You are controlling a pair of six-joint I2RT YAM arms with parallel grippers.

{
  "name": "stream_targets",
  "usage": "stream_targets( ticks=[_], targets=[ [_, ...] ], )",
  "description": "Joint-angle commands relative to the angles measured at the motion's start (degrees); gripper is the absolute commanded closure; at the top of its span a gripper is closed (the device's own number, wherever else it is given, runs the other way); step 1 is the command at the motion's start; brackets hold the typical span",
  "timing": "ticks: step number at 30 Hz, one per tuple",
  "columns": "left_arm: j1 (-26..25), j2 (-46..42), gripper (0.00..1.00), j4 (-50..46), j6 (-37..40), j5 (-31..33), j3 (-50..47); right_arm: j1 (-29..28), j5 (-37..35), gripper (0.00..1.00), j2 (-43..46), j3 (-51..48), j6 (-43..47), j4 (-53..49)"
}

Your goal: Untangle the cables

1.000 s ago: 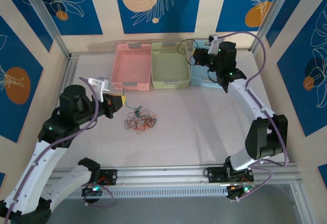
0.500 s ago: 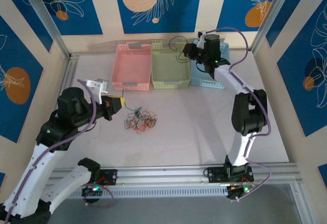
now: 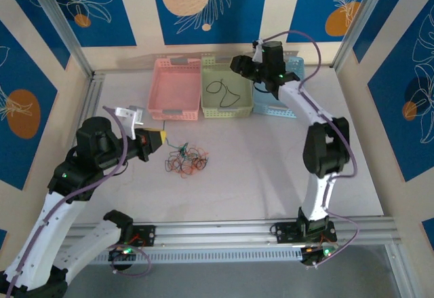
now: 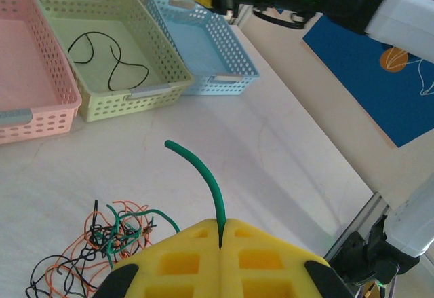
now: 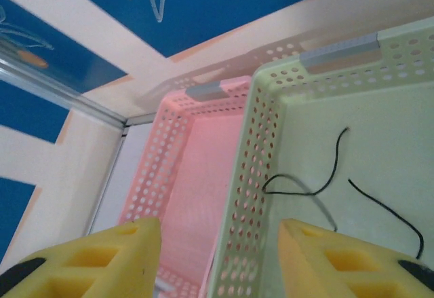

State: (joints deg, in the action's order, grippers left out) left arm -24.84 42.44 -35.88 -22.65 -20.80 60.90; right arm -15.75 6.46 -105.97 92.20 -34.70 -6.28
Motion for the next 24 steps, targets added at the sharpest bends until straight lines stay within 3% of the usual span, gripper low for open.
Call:
stream_targets(
  ticks=[1,7,12,18,22,24],
  targets=[
    [0.5,-0.8,1.00,1.9,-0.9,-2.1,-1.1,0.2,1.4,0.51,11.0,-9.8,3.6,4.0],
    [0.5,-2.2,1.00,4.4,-2.0,-5.6,-2.6,-2.4,0.1,0.53,26.6,-32.8,8.7,6.3],
    [0.5,-3.6,1.00,11.0,-5.6,-11.9,-4.0,-6.2,5.3,0.55,35.6,-47.8,9.9,8.9],
    [0.5,-2.1,1.00,13.6,-5.2,-16.8,-2.2,-13.7,10.5,0.56,38.6,-55.3,15.0,11.8],
    [0.5,-1.0,1.00,13.2,-4.5,-17.3,-0.3,-14.9,26.8,0.53,37.3,-58.6,13.6,23.2],
    [0.5,-0.2,1.00,12.6,-4.0,-17.9,0.9,-17.1,26.8,0.51,37.1,-59.2,16.3,25.6]
  ],
)
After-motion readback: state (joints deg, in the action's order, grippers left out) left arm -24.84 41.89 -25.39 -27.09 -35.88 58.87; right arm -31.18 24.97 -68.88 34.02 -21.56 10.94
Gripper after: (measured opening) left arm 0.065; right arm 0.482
